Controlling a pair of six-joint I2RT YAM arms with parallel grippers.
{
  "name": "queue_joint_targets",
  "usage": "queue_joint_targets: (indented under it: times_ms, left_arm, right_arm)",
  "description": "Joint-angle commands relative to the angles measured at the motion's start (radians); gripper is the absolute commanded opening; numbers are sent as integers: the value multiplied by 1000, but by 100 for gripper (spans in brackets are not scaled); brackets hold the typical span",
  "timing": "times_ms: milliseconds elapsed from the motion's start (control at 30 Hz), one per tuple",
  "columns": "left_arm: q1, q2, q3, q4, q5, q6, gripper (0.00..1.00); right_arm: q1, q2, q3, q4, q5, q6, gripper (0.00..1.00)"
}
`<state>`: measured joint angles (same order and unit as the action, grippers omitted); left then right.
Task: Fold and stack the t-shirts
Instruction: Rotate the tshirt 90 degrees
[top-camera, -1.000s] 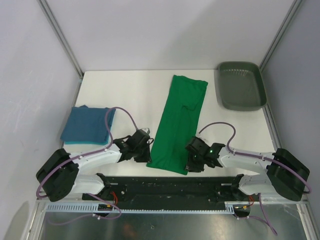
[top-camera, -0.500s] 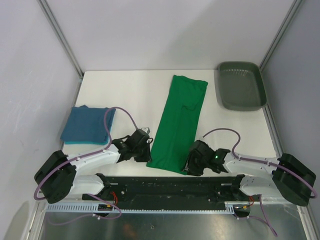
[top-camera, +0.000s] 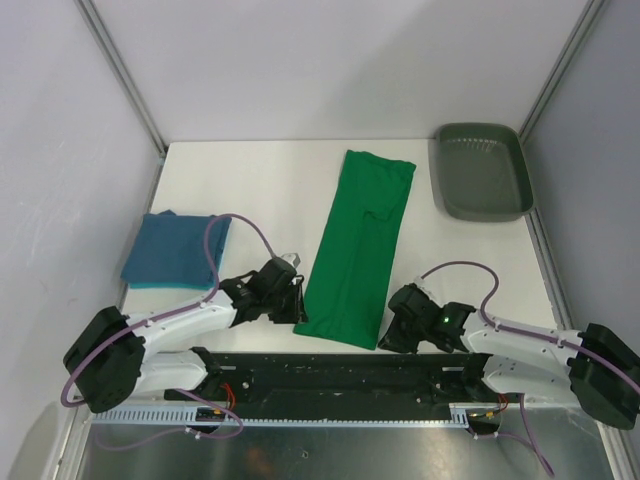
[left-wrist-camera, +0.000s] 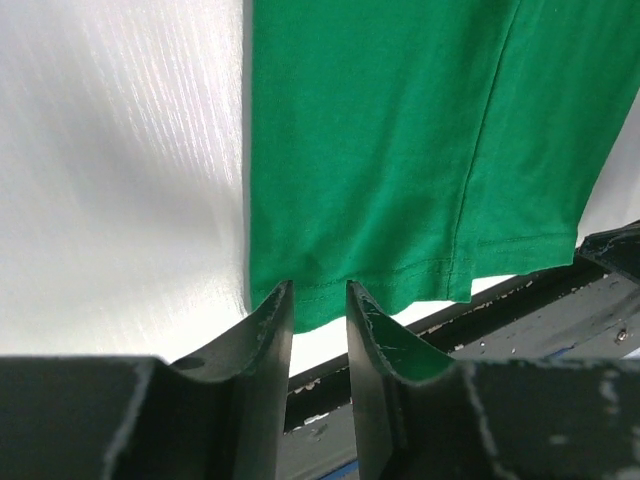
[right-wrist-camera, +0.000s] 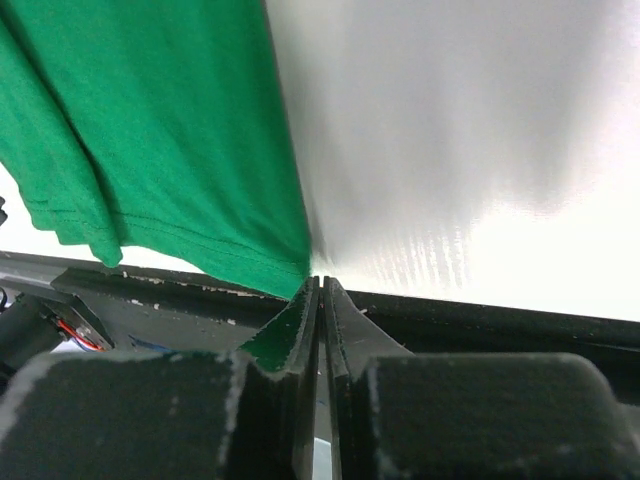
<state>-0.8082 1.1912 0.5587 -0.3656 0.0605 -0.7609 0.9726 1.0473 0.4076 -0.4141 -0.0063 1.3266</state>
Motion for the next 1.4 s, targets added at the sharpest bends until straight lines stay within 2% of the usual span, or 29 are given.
queue_joint_targets:
  times_ms: [0,133,233,467,667,833,1100,1233,1367]
  left_arm:
    - [5,-1,11,-1,43,-4,34]
    - [5,17,8,0,58,-6,35]
    - [6,12,3,-1,38,-7,35]
    - [10,-27,-12,-14,-39,-30,38]
    - [14,-29,-13,-16,-50,-35,39]
    - [14,-22,-18,-16,-51,-39,39]
    - [14,-25,-30,-16,-54,-42,39]
    - [16,-27,-38,-16,-56,-41,40]
    - [15,-17,-40,-14,-56,-36,41]
  right_arm:
    - [-18,-41,-2,-82,51,-15,7]
    - [-38,-55,-2,-103,48,-35,6]
    - [-42,-57,-3,-92,38,-38,9]
    - [-17,-43,-4,-50,34,-14,37]
    - [11,-3,-28,28,20,24,41]
    - [29,30,-42,88,19,56,41]
    - [31,60,-43,85,43,72,38]
    - [32,81,-43,86,43,68,29]
    - [32,94,-43,90,40,65,14]
